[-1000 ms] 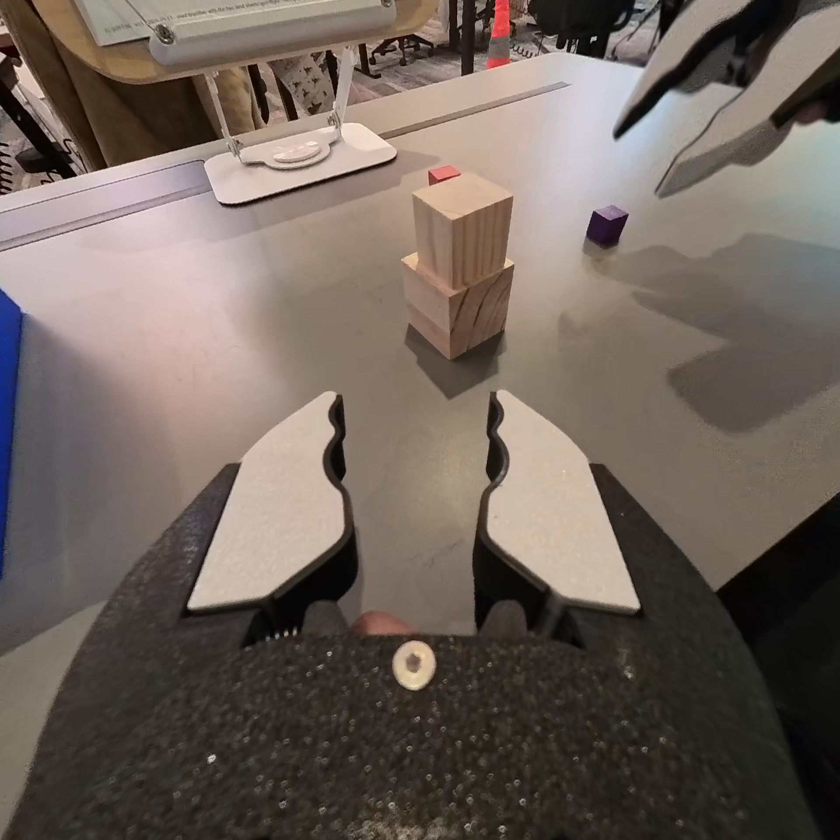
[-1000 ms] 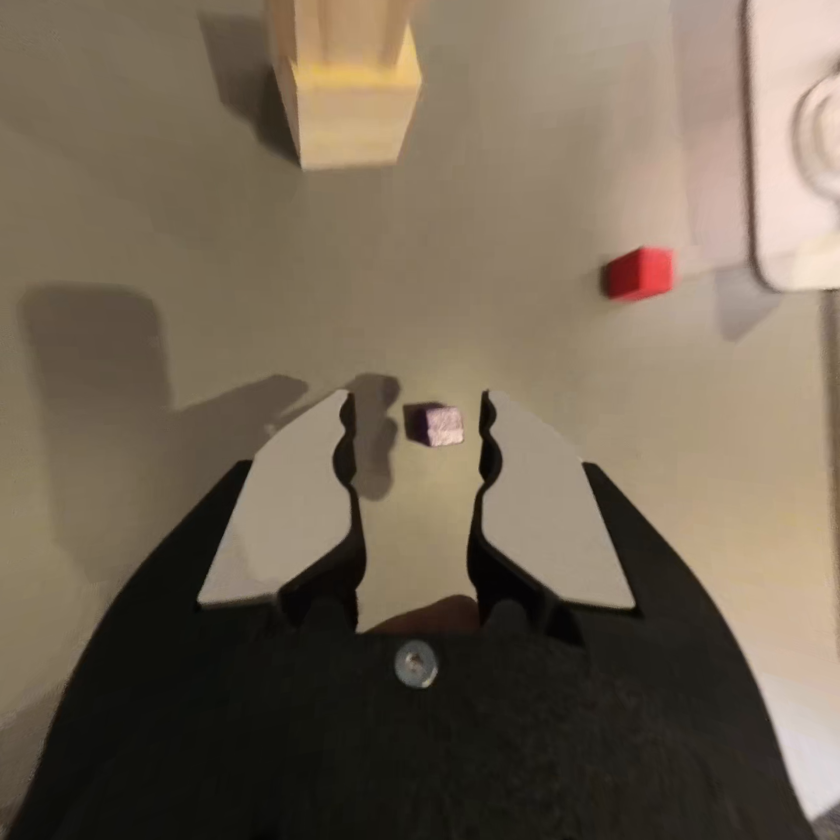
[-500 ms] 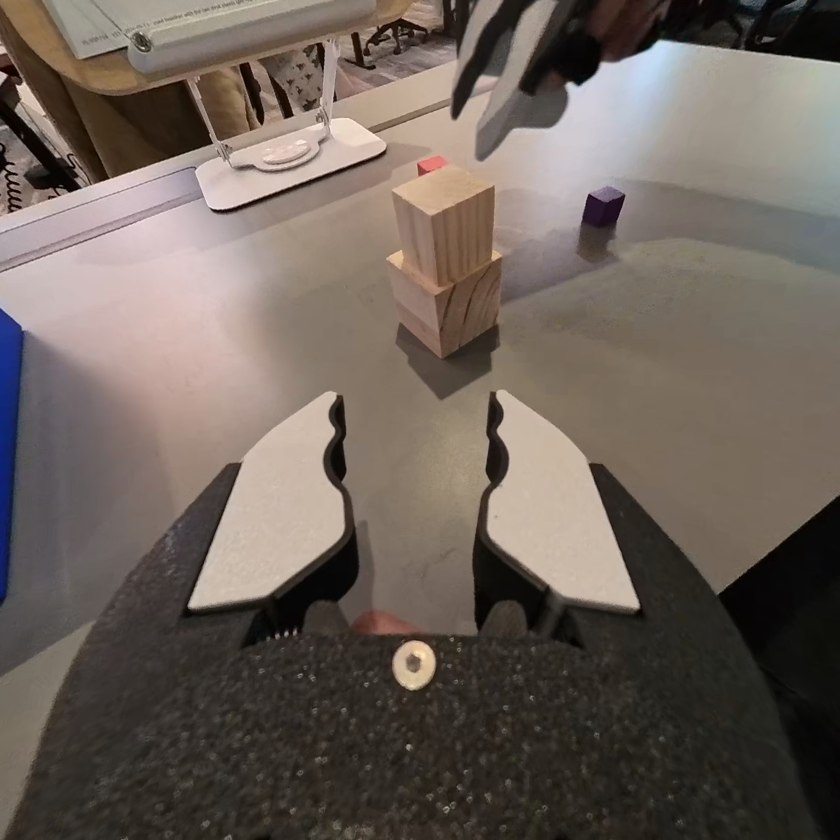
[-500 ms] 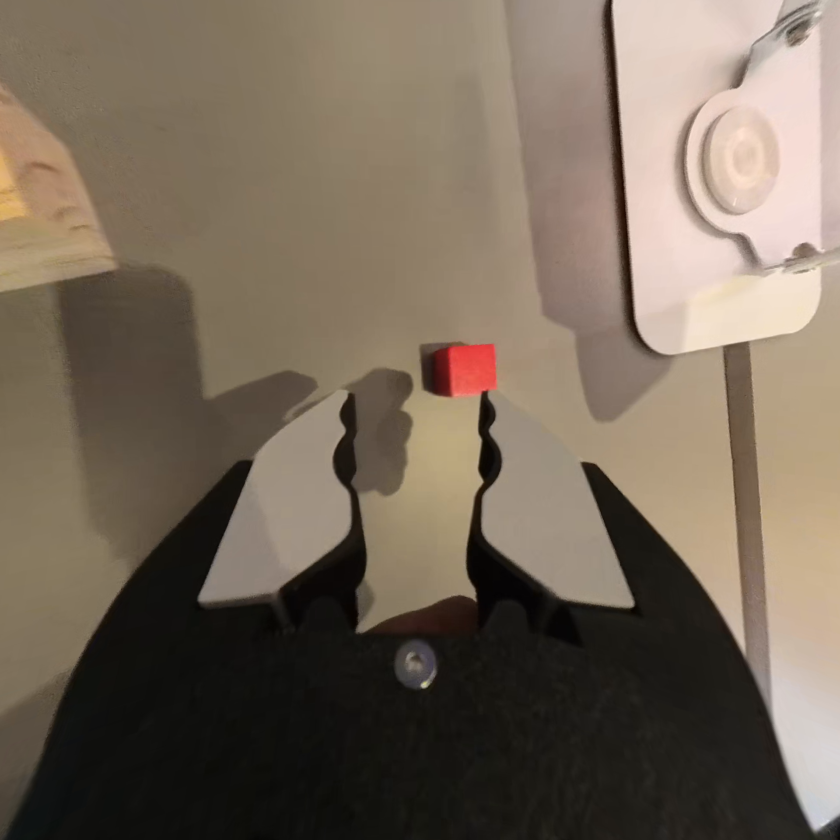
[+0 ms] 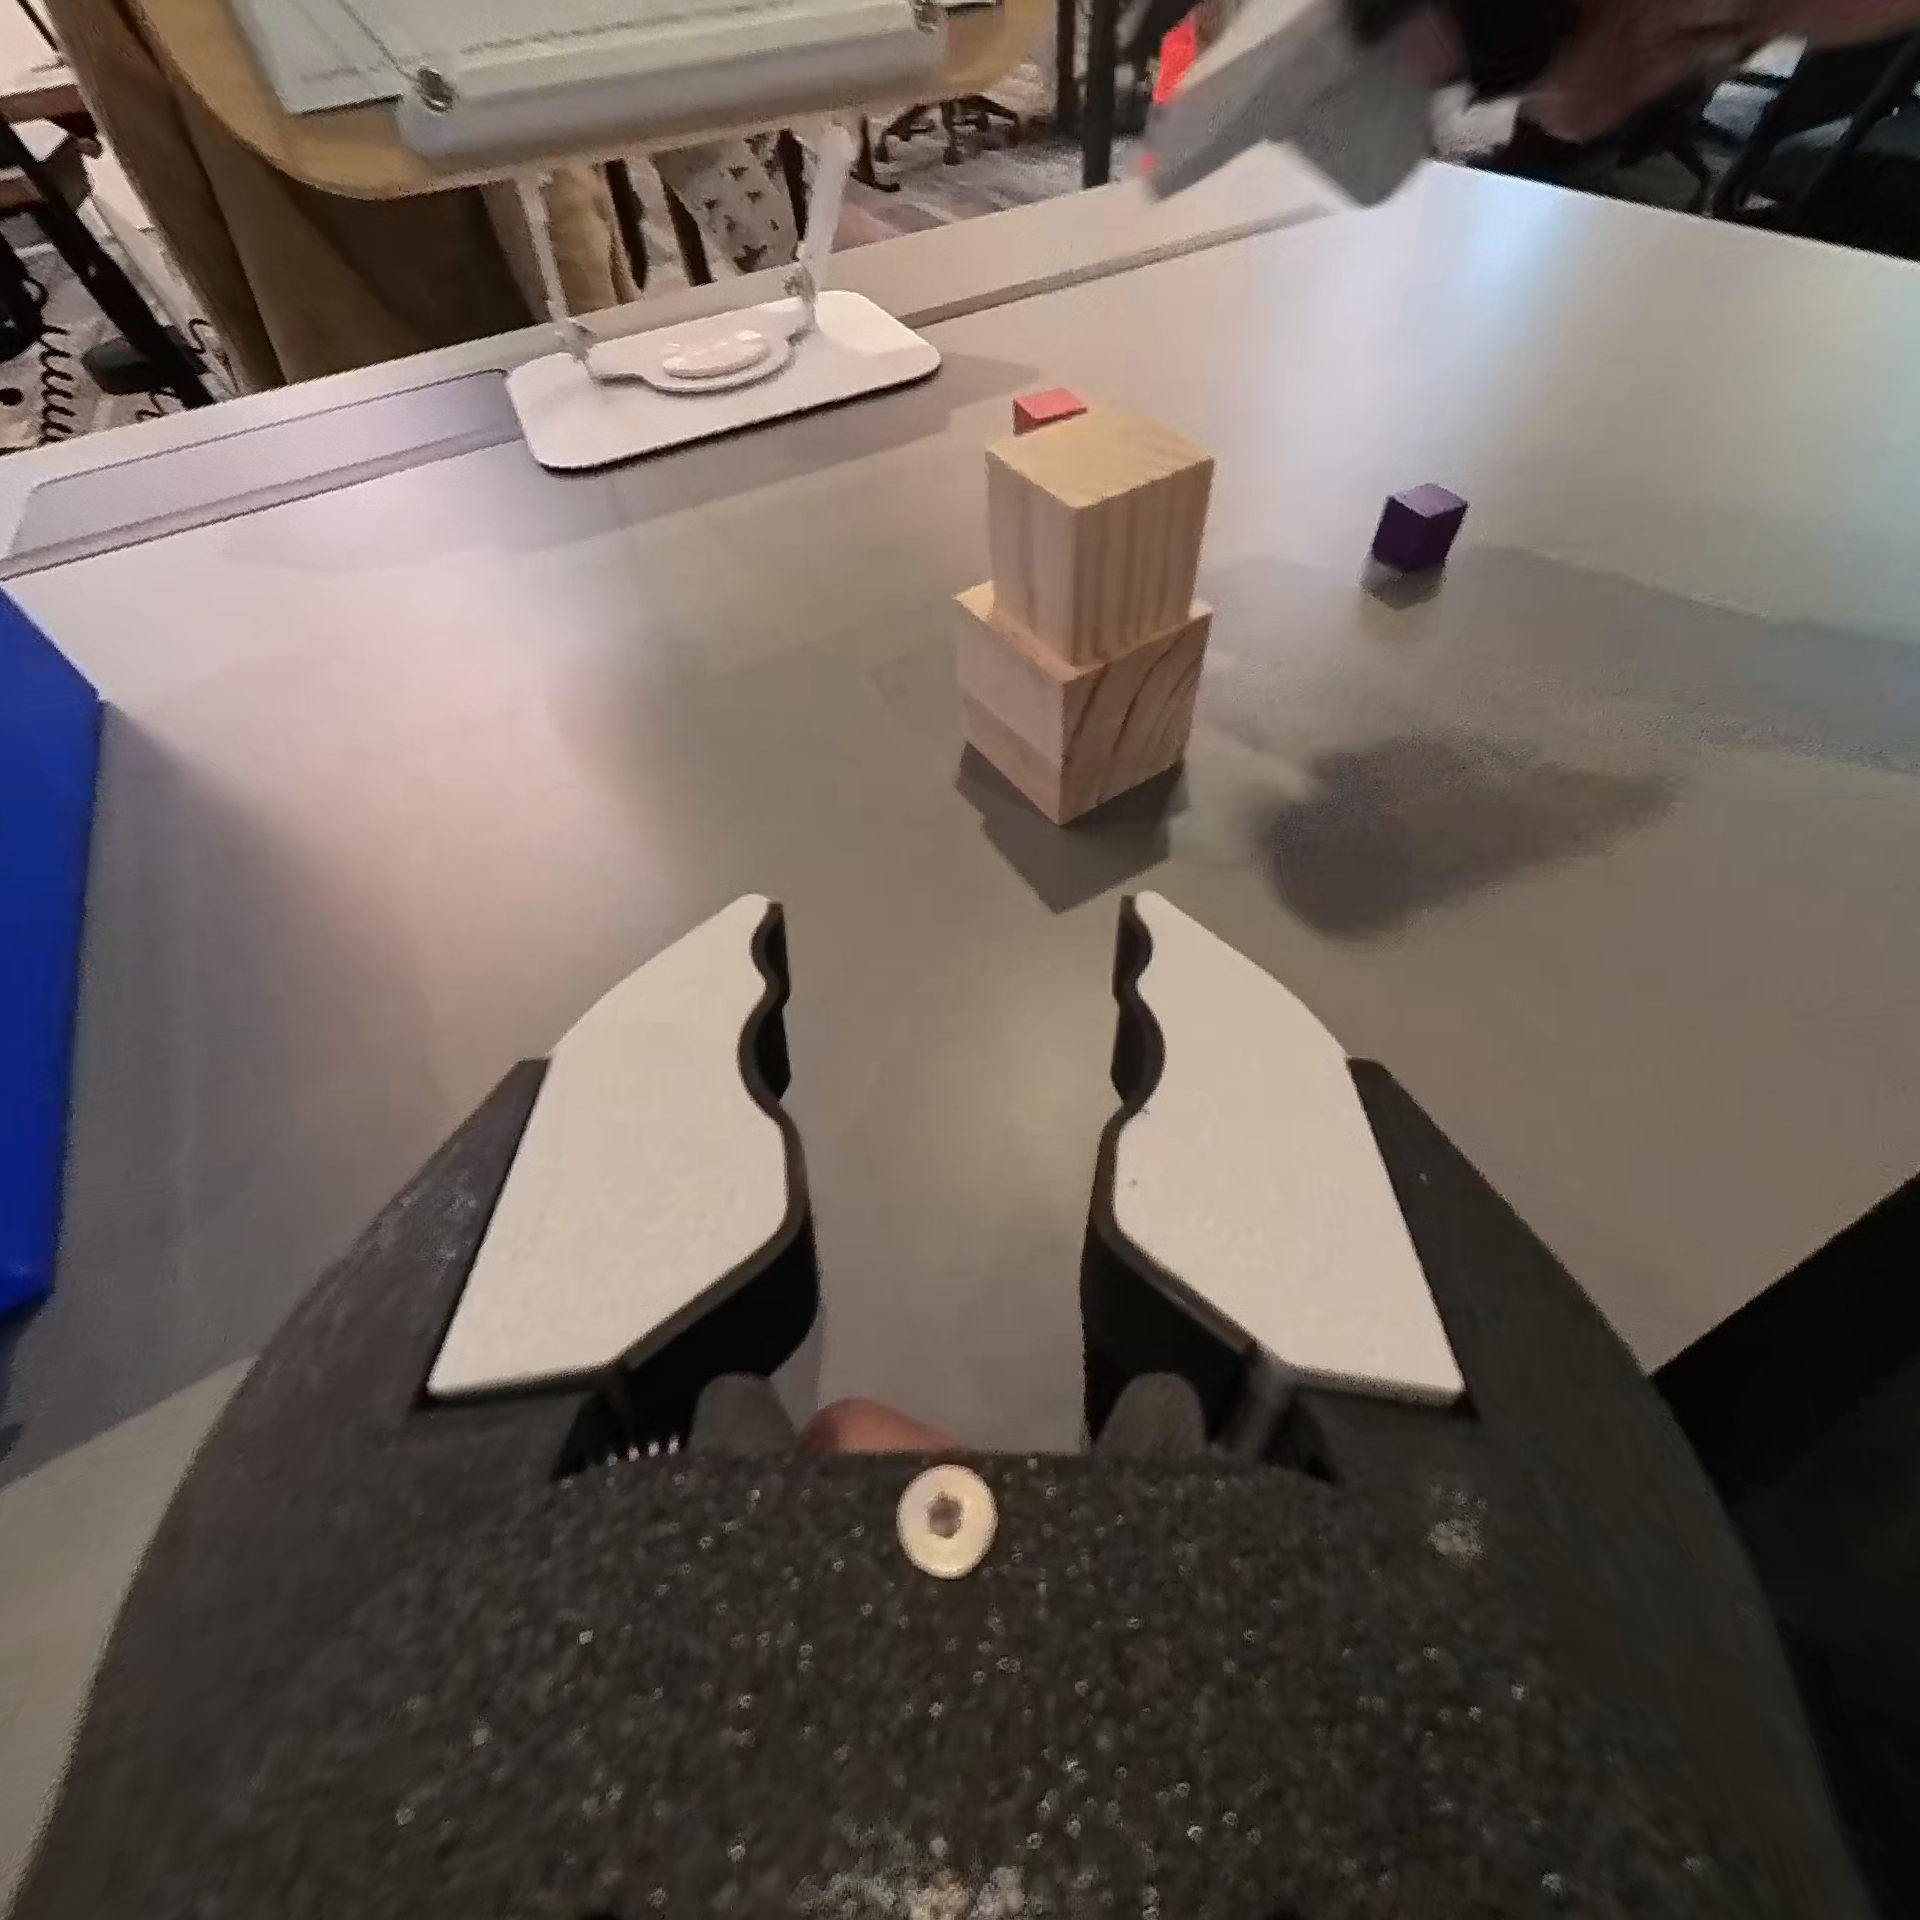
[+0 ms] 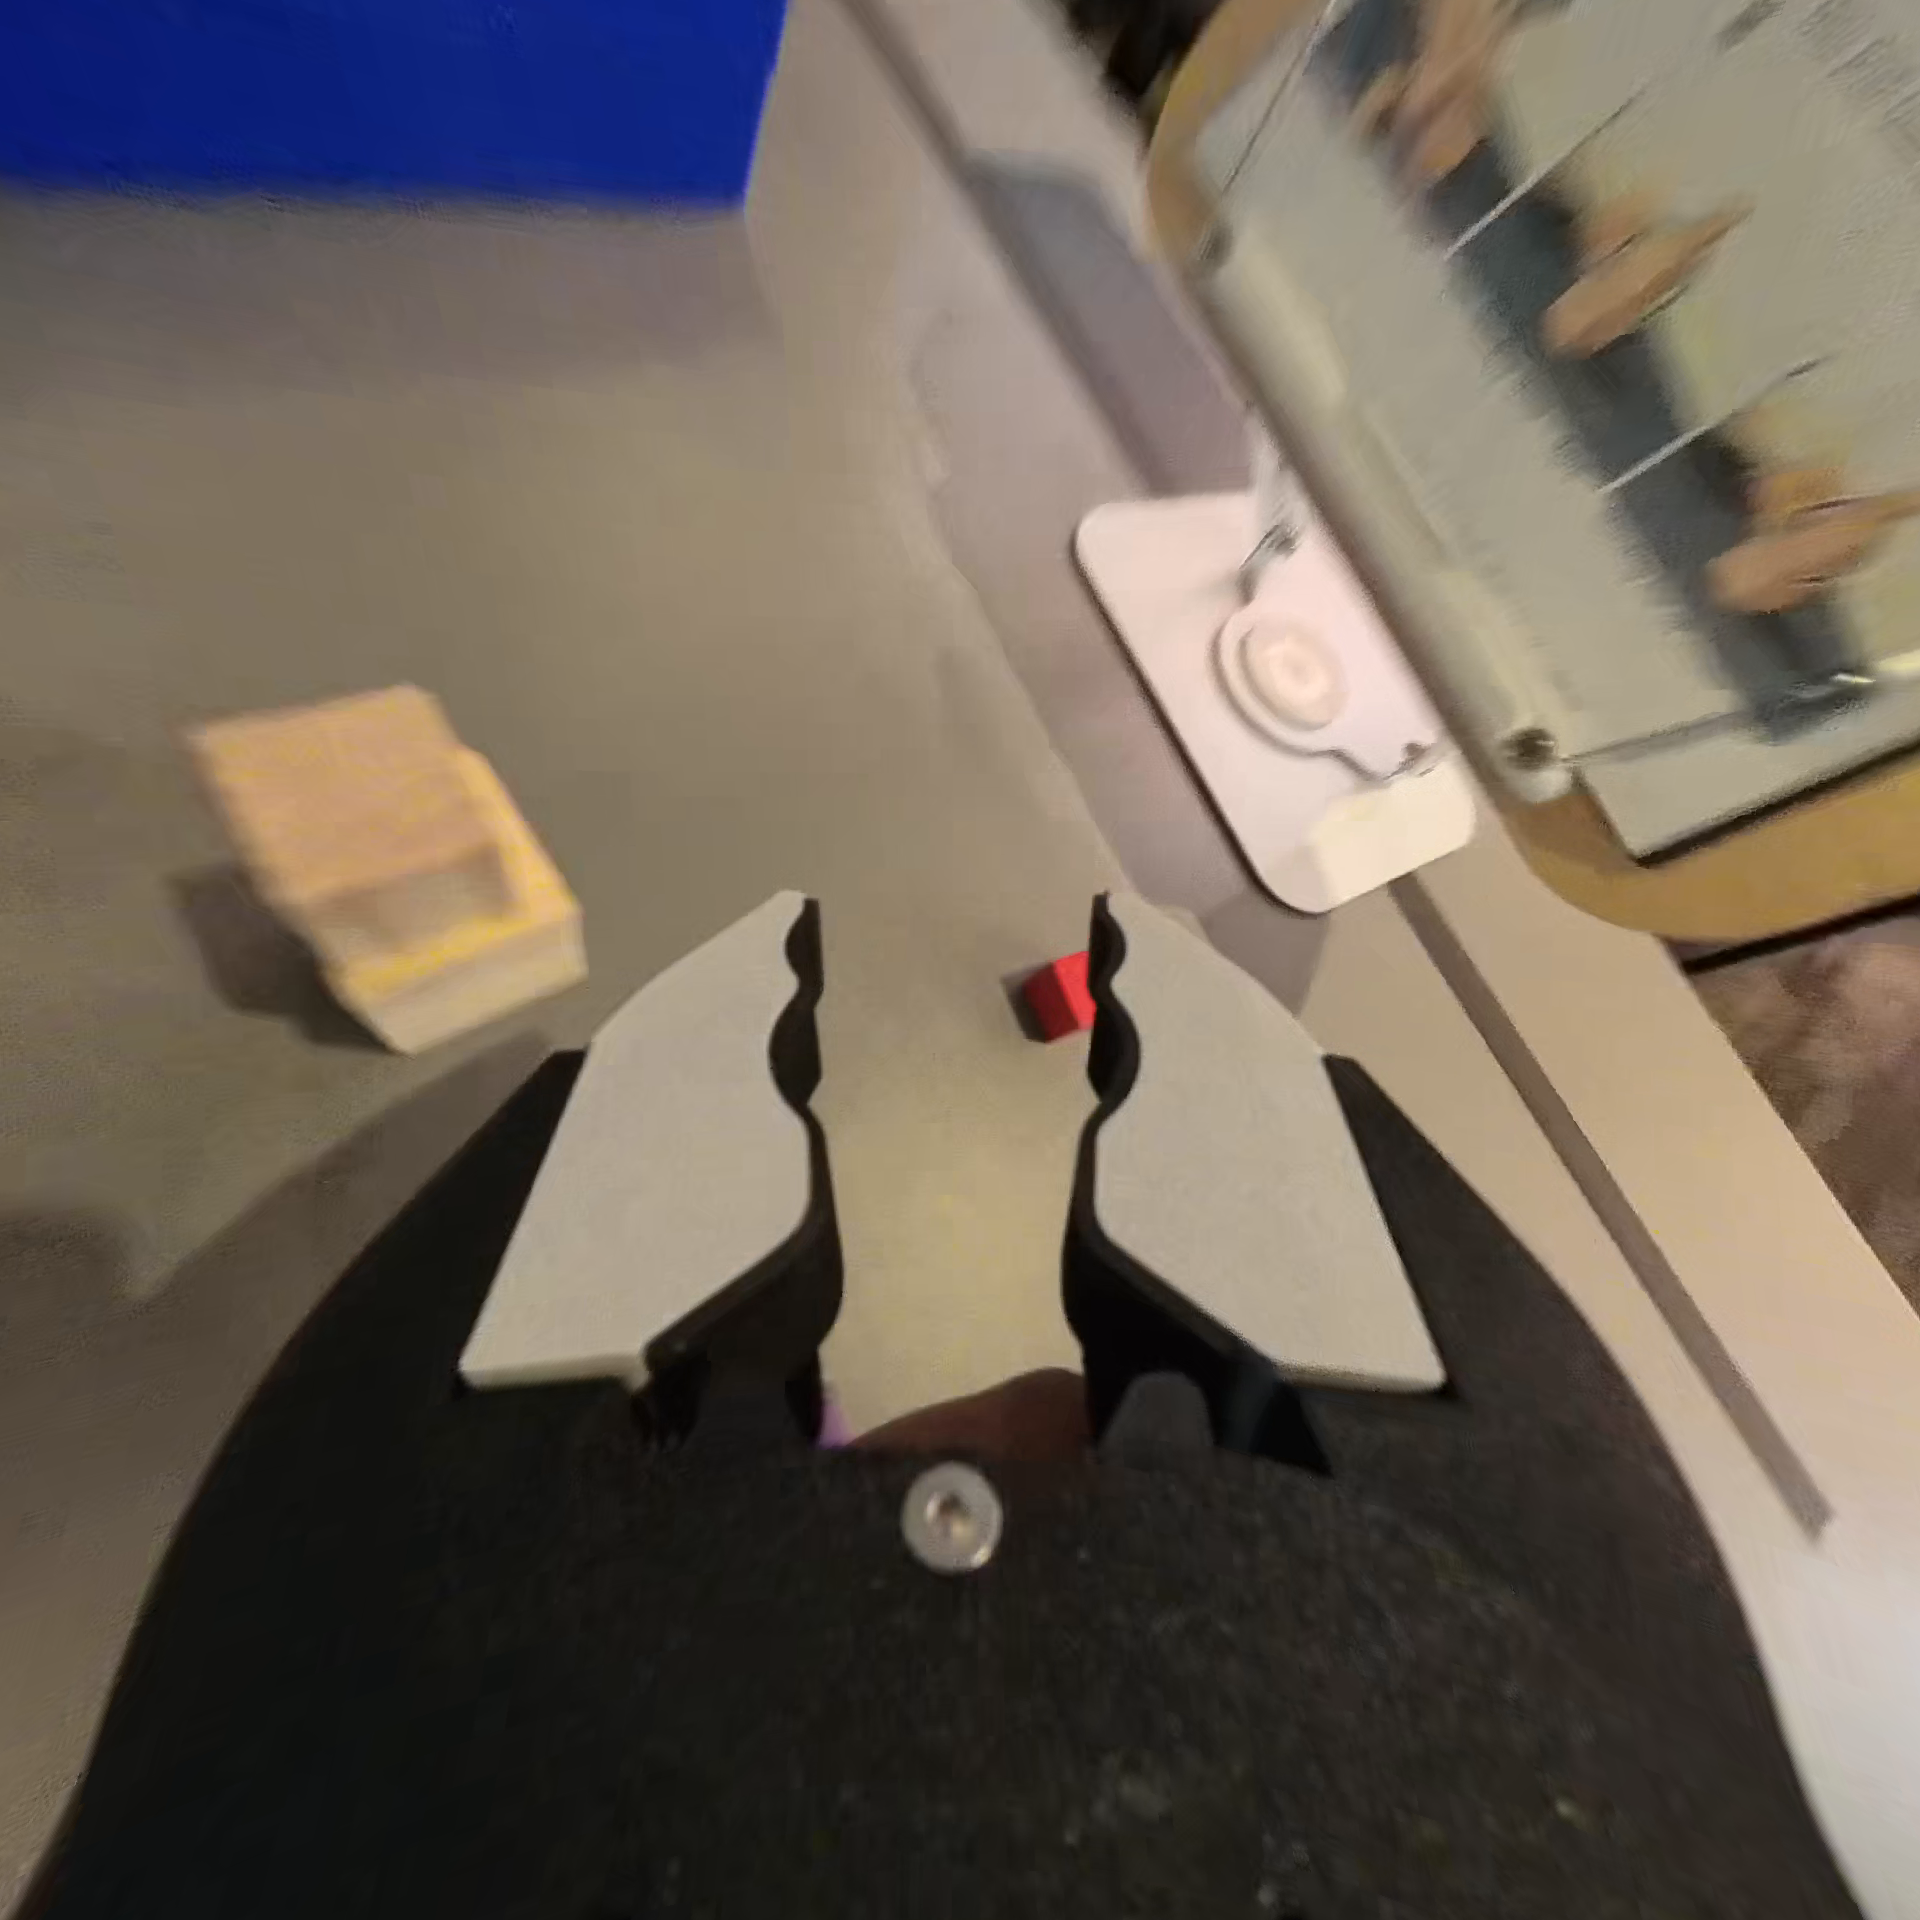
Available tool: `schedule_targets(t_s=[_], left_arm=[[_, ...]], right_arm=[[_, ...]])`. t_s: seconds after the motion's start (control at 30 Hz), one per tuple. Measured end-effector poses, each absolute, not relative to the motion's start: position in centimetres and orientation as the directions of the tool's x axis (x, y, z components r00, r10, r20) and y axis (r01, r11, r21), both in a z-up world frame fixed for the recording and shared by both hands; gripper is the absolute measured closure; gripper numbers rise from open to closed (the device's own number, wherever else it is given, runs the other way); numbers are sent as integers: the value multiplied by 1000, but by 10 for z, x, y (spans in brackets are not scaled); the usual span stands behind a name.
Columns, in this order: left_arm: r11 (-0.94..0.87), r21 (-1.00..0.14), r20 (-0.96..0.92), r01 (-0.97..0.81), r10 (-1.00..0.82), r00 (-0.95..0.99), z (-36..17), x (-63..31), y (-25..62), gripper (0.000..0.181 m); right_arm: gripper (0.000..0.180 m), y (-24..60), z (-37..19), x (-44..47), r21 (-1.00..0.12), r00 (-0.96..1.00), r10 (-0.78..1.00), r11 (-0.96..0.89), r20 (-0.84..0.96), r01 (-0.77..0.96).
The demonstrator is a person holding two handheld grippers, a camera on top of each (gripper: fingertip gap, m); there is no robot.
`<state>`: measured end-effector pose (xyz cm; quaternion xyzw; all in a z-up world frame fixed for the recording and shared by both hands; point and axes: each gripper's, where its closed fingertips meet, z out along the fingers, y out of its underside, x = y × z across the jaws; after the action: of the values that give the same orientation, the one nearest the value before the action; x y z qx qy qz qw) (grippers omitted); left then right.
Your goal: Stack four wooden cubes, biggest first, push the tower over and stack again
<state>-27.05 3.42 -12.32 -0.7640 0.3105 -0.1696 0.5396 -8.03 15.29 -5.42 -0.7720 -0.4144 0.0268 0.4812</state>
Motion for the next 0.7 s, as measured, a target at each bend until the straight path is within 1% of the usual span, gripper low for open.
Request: schedule_targets(t_s=[0.1,0.17,0.27,0.3,0.37,0.47,0.57,0.7], left_arm=[[-239,-940,-55,-244,-600,798,-116,-282,42,119],[-255,-948,-22,-192,-549,836,-111,-290,48,117],[-239,-961,-4,-137,-483,875,-104,-299,53,117],[-222,-967,-10,-127,-464,886,-101,-301,55,118],[-188,-975,-29,-116,-414,910,-97,-306,58,119],[-171,-979,-41,-111,-371,928,-95,-308,60,122],[-184,-975,-48,-125,-374,926,-101,-305,55,122],[-152,-975,-95,-161,-369,925,-101,-308,52,123]], right_arm=[[132,89,-38,-70,-882,843,422,-177,332,436],[129,46,-49,-59,-929,926,281,-199,252,312],[131,-7,-74,-48,-970,981,148,-187,128,155],[131,-18,-80,-44,-974,984,120,-169,133,152],[127,-32,-88,-28,-961,978,13,-182,208,207],[131,-46,-98,-23,-977,994,-10,-184,111,108],[130,-47,-108,-21,-968,990,-10,-209,144,139],[130,-42,-119,-22,-965,995,20,-244,93,95]])
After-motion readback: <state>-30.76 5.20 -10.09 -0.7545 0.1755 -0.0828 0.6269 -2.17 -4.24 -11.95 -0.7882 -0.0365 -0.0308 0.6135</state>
